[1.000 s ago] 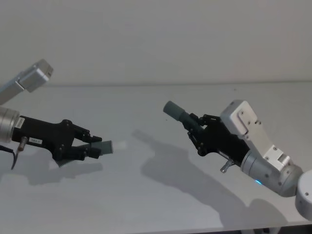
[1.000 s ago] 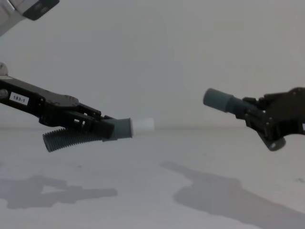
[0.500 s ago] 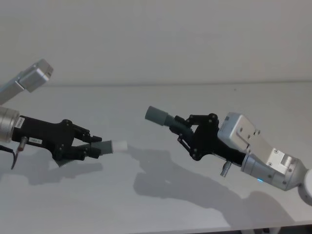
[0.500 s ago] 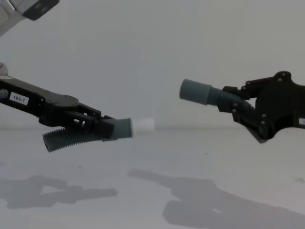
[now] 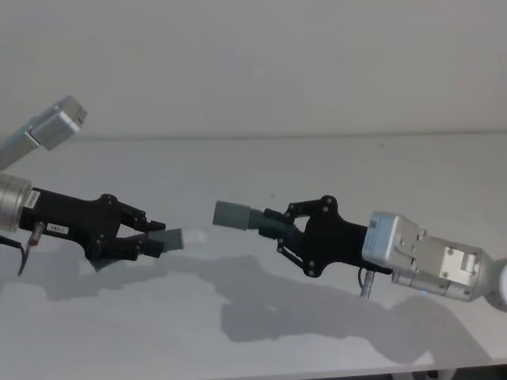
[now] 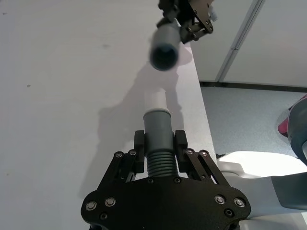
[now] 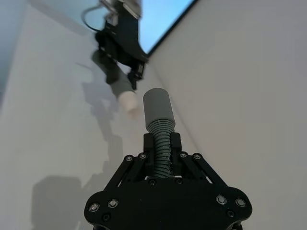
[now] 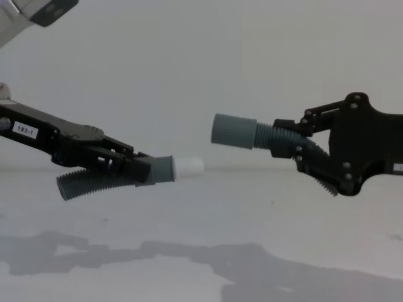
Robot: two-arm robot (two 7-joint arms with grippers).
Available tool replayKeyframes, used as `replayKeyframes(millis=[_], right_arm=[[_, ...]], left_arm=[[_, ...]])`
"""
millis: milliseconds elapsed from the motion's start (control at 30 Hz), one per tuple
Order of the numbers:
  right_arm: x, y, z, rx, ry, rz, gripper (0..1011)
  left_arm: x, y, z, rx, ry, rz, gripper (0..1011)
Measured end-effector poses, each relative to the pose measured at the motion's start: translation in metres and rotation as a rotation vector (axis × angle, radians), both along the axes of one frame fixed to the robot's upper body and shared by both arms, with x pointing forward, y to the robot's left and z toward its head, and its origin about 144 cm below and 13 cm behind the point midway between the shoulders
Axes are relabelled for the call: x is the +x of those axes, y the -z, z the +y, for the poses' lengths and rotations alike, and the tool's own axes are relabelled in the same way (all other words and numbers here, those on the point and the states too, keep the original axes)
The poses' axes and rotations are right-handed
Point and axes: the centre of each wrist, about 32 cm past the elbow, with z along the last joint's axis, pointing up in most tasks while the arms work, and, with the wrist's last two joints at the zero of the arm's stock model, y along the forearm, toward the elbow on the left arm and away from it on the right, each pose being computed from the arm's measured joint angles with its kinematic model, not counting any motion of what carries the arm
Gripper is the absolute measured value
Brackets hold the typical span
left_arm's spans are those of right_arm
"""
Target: Use both hands to pick up one end of the pipe from the table, align the ends, and insert them.
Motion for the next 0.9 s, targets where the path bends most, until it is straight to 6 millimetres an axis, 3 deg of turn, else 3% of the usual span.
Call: replayKeyframes(millis=[467, 900], right_arm=[[0.022, 0.002, -0.005, -0.04, -0.22, -0.066, 166], [0.032, 0.003, -0.009, -0.051, -0.254, -0.1, 166]], left_arm=[[0.0, 0.0, 0.0, 0.0, 0.0, 0.0, 339], [0.0, 0.0, 0.0, 0.0, 0.0, 0.0, 339]])
